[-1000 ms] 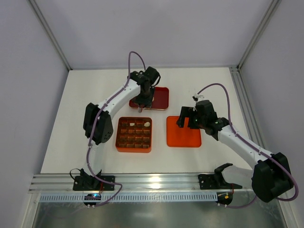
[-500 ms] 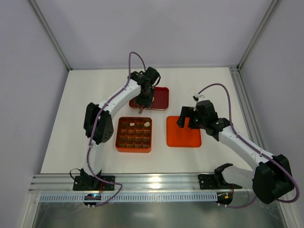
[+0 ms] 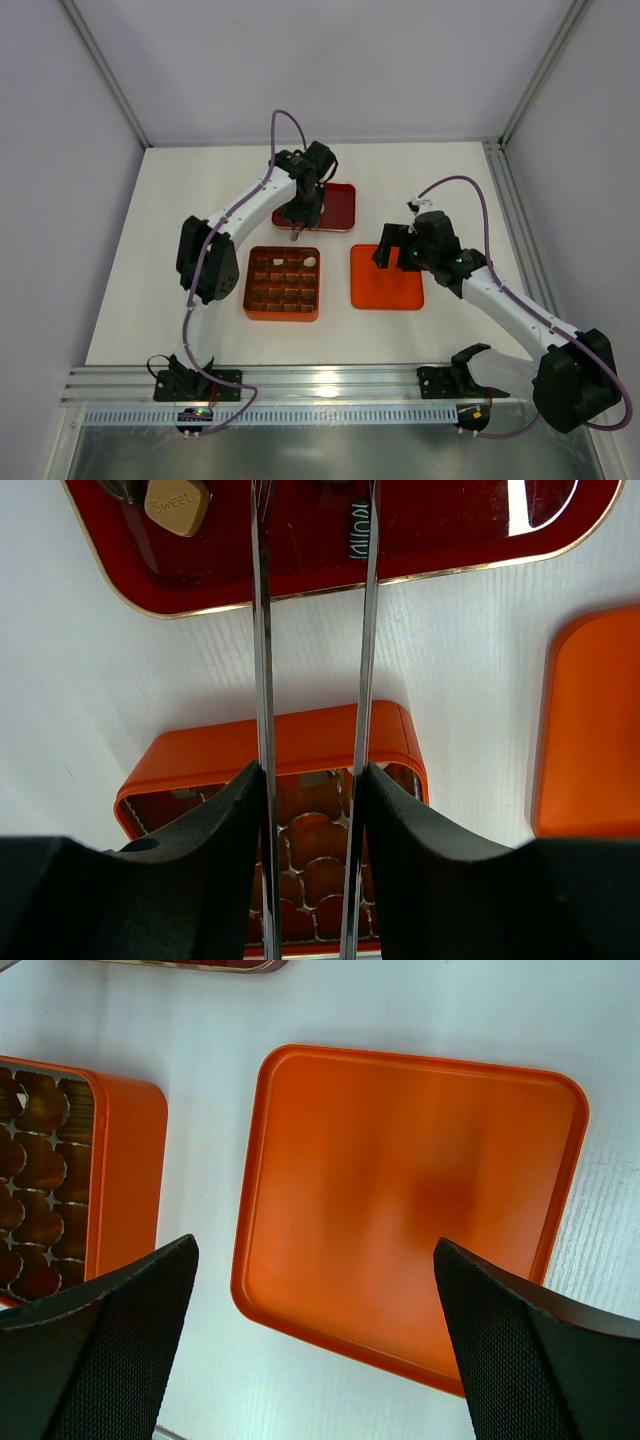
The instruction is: Pack the chocolate
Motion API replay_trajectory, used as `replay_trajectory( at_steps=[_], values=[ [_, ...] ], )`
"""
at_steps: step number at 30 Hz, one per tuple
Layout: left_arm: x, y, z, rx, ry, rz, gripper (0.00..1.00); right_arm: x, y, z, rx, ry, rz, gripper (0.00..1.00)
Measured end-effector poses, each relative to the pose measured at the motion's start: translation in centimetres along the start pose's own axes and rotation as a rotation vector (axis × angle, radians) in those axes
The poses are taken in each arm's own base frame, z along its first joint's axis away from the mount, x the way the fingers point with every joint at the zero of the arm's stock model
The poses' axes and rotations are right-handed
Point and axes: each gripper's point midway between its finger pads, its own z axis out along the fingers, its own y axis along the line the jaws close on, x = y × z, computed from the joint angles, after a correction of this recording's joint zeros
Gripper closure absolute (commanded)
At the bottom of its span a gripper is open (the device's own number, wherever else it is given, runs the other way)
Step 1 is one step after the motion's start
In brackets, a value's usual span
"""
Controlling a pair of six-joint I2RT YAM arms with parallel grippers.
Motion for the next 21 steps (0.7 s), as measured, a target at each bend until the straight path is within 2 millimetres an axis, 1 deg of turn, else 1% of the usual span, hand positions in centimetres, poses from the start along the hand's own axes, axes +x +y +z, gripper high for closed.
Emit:
replay_trajectory(
  at_steps=[21],
  values=[
    [0.56, 0.0, -0.12, 0.004, 0.023, 0.004, 0.59, -0.03, 0.03, -0.08, -0.001, -0.002, 0.002, 0.0]
  ],
)
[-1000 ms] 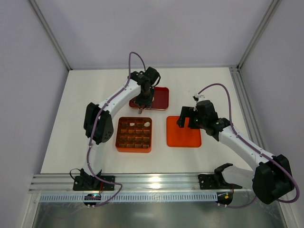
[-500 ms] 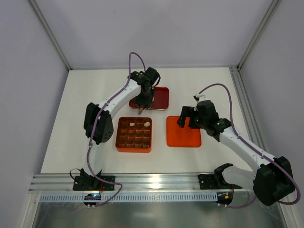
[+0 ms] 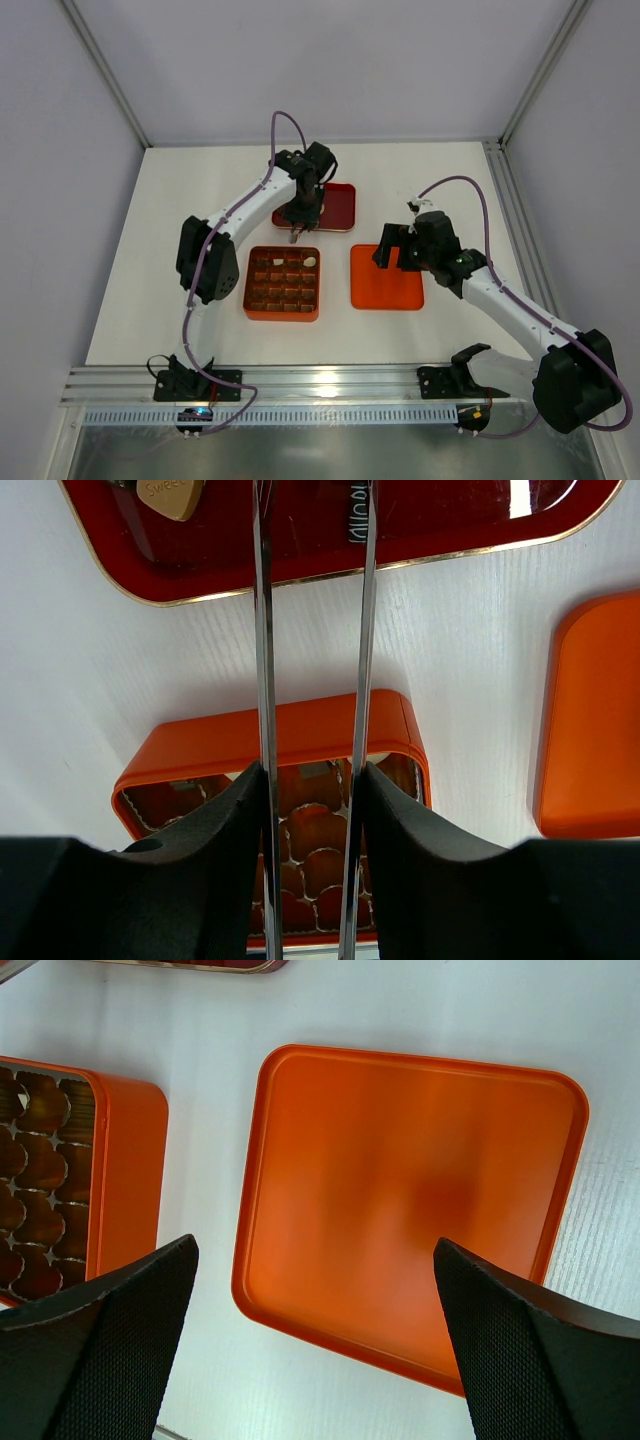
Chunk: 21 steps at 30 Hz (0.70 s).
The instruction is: Pack the chocolate
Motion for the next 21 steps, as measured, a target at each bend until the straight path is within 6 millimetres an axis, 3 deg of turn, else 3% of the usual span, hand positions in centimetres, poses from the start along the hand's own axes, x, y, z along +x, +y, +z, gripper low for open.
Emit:
replay_trajectory(
  at_steps=[13, 21],
  values=[
    [-0.1, -0.1, -0.2, 0.006, -0.001, 0.001, 0.66, 0.0, 0.0, 0.0, 0.0, 0.0, 0.0, 0.0],
    [-1.8, -0.1, -1.8, 0.011, -0.058, -0.004, 0.66, 0.0, 0.0, 0.0, 0.0, 0.0, 0.0, 0.0]
  ],
)
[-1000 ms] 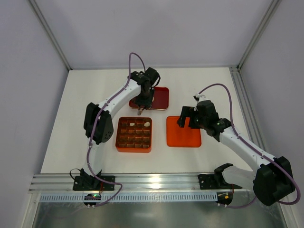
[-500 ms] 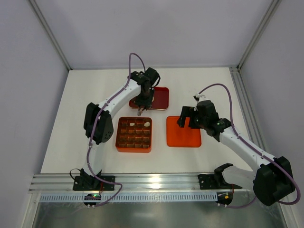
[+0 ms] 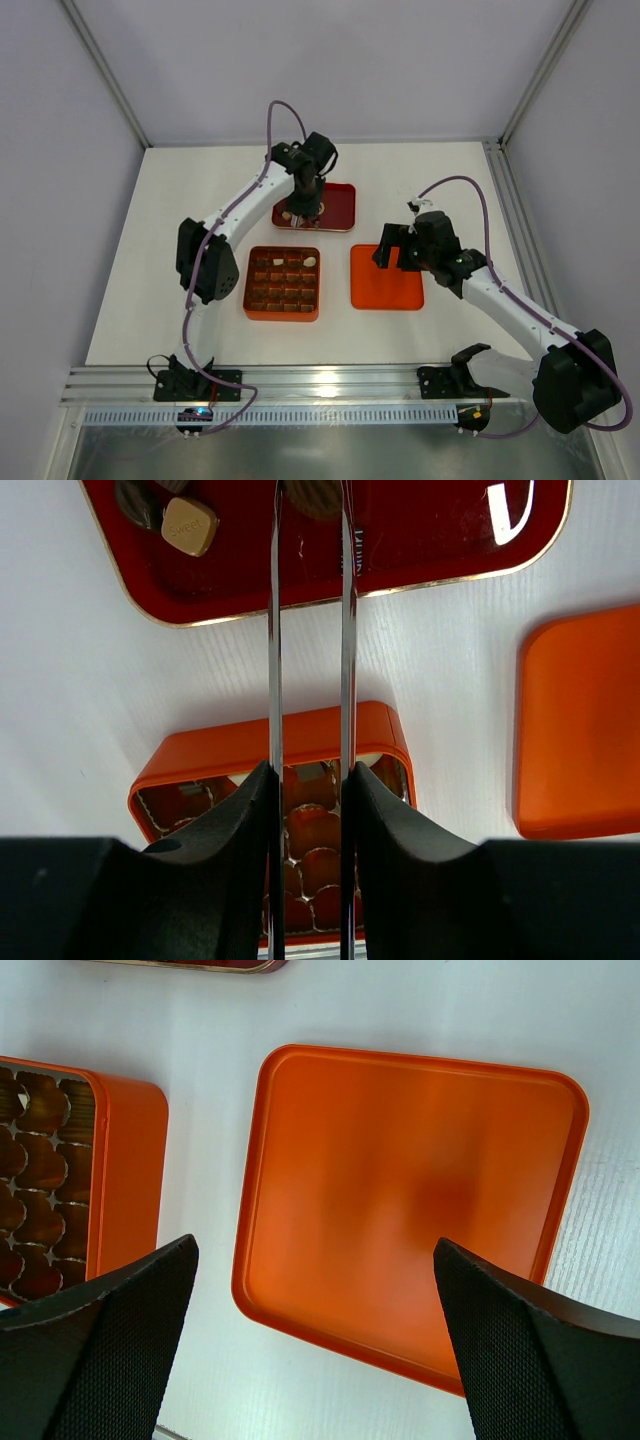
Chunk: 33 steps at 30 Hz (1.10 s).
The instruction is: Pack the chocolate
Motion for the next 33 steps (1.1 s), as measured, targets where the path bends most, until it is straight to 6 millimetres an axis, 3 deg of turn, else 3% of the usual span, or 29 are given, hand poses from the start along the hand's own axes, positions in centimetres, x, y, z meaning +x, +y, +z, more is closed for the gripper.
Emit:
replay_trajectory(
  at_steps=[9, 21, 33],
  values=[
    [-1.1, 0.1, -0.8, 0.001, -0.034, -0.005, 0.67, 0.0, 0.0, 0.0, 0.0, 0.0, 0.0, 0.0],
    [-0.7, 0.7, -1.4, -0.007, -0.028, -0.001, 0.67, 0.0, 0.0, 0.0, 0.0, 0.0, 0.001, 0.0],
    [2.4, 2.5, -7.0, 0.017, -0.074, -0.014, 0.67, 0.3, -0.2, 0.6, 0.009, 0.018, 0.006, 0.0]
  ],
)
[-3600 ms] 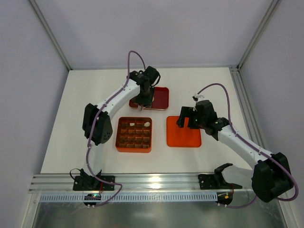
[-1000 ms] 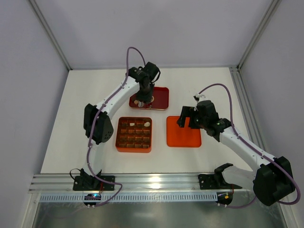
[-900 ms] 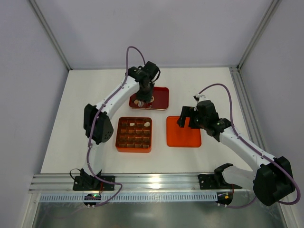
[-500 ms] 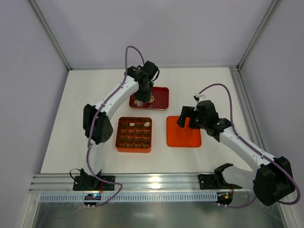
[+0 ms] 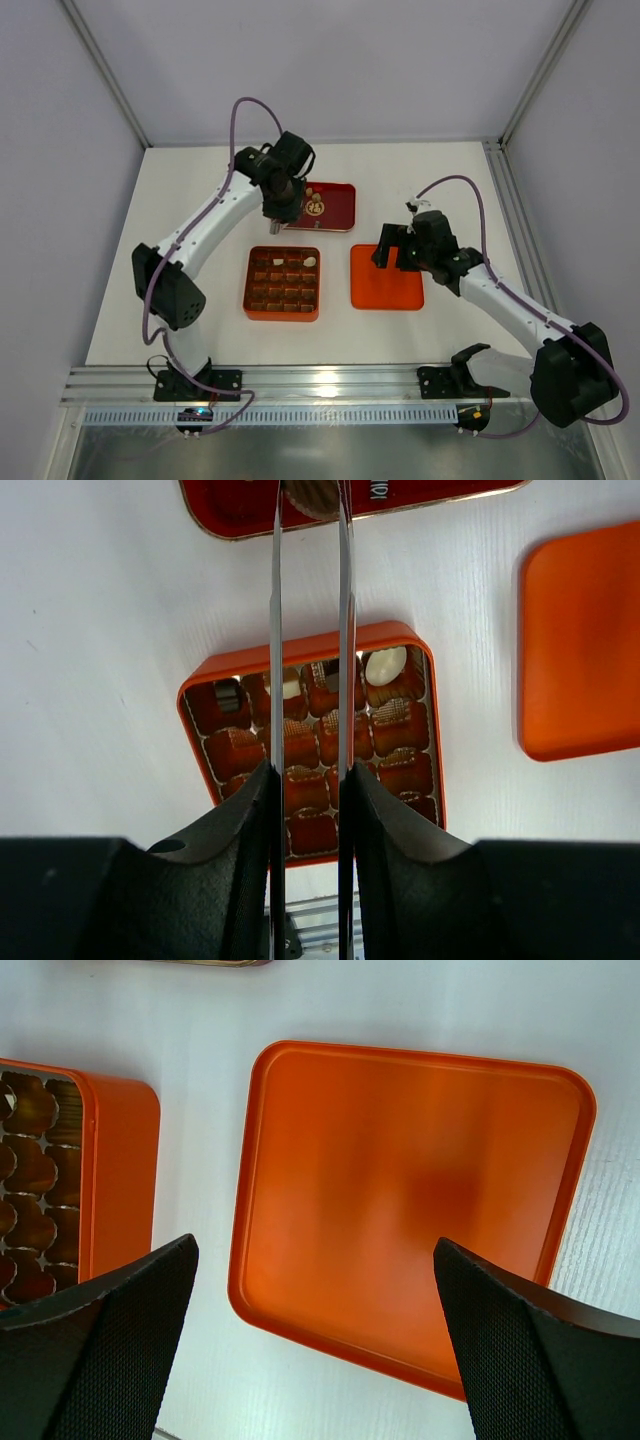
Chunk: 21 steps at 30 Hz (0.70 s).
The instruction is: Pack the chocolate
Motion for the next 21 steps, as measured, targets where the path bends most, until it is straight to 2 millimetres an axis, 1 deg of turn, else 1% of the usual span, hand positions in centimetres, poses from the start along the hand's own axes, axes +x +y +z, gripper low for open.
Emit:
replay_trajectory(
  at_steps=[7, 21],
  values=[
    [2.6, 1.2, -3.3, 0.025, -0.028, -0.022, 0.67, 0.0, 0.0, 0.5, 0.004, 0.008, 0.018, 0.0],
    [9.7, 3.5, -8.1, 0.077, -0.055, -0.064, 0.66, -0.9, 0.3, 1.1, 0.014, 0.001, 0.033, 0.0]
  ],
)
